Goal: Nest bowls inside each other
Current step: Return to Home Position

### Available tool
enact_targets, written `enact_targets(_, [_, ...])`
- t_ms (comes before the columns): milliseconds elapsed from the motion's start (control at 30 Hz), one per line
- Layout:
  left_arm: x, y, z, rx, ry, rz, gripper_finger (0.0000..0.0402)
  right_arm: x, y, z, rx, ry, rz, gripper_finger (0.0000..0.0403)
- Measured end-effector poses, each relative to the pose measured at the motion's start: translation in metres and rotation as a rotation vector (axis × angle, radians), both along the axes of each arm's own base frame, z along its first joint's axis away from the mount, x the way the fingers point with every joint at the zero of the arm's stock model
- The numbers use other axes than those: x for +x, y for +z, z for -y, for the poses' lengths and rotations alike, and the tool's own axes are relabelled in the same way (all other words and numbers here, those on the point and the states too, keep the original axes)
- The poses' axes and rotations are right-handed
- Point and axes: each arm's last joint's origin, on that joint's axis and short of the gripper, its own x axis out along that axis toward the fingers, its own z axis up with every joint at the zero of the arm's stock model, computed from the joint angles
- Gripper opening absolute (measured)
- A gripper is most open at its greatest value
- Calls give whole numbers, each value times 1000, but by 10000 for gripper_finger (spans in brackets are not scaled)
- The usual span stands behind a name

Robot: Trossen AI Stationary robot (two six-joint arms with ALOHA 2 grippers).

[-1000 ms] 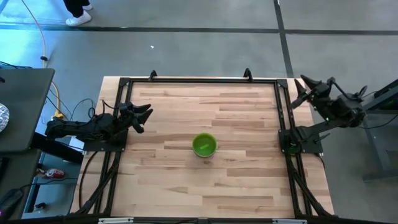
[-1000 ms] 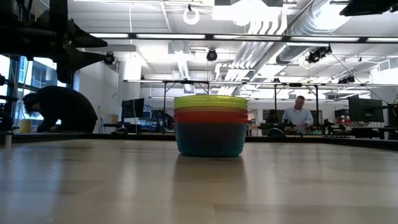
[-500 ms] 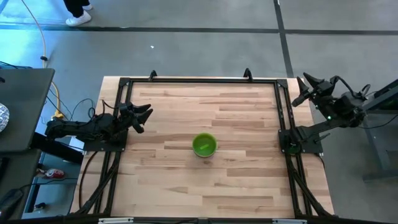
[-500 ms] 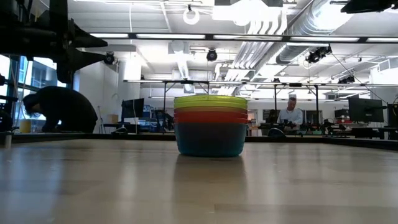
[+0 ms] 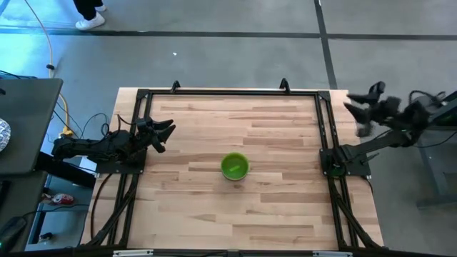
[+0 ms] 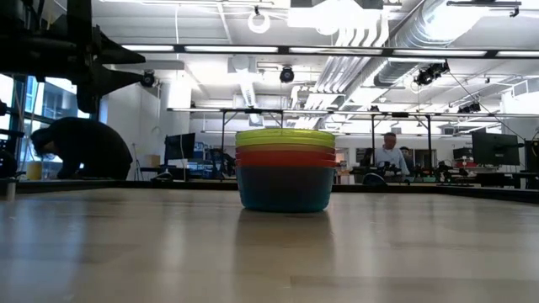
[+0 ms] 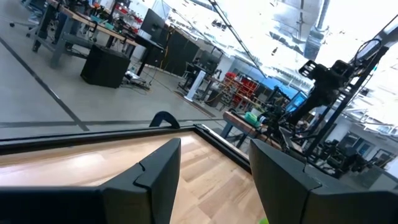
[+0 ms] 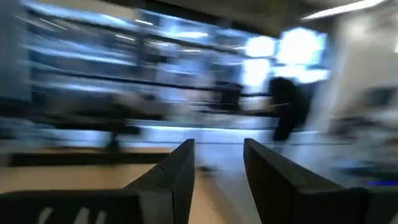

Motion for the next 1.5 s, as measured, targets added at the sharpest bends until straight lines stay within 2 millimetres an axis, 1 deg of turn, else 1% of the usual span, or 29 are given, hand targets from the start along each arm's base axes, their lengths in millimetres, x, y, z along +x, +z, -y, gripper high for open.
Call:
enact_targets(100, [0, 0, 0, -4, -1, 2, 181, -20, 6, -2, 135, 265, 10, 131])
enact_targets(167, [0, 0, 0, -4, -2, -1, 181, -27, 11, -7, 187, 447, 36, 131])
enact_targets(233, [0, 0, 0, -4, -1, -1, 181, -30, 13, -13, 205, 597, 41, 131])
enact_targets(300, [0, -1, 0, -5, 6, -4, 181, -29, 11, -19, 228, 681, 23, 131])
enact_targets(367, [0, -1, 0, -6, 14, -4, 181, -24, 6, -26, 263, 709, -9, 131])
enact_targets(500, [0, -1, 0, -12, 13, 2, 181, -12, -5, -34, 310, 683, -72, 131])
enact_targets(633, [0, -1, 0, -22, -10, 11, 181, -3, -11, -40, 328, 663, -87, 131])
enact_targets(767, [0, -1, 0, -16, -18, 7, 181, -3, -11, -44, 320, 648, -84, 131])
enact_targets(900, [1, -1, 1, -9, -23, -7, 181, -15, -11, -50, 265, 639, -66, 131])
enact_targets(1000, [1, -2, 1, -9, -33, -19, 181, -30, -13, -54, 224, 597, -41, 131])
enact_targets(1067, [1, -3, 1, -15, -34, -19, 181, -42, -15, -56, 186, 521, -10, 131])
enact_targets(1133, [1, -3, 1, -21, -34, -13, 181, -47, -15, -55, 174, 414, -6, 131])
enact_targets(1200, [1, -3, 1, -30, -31, -7, 181, -52, -16, -53, 190, 311, -42, 129])
enact_targets(1267, [1, -3, 1, -32, -24, -5, 181, -56, -14, -50, 185, 248, -24, 124])
enact_targets(1333, [0, -3, 0, -34, -10, -3, 181, -57, -16, -47, 192, 238, -37, 115])
enact_targets(1500, [0, -3, 0, -35, 8, -4, 181, -67, -14, -41, 180, 269, -32, 82])
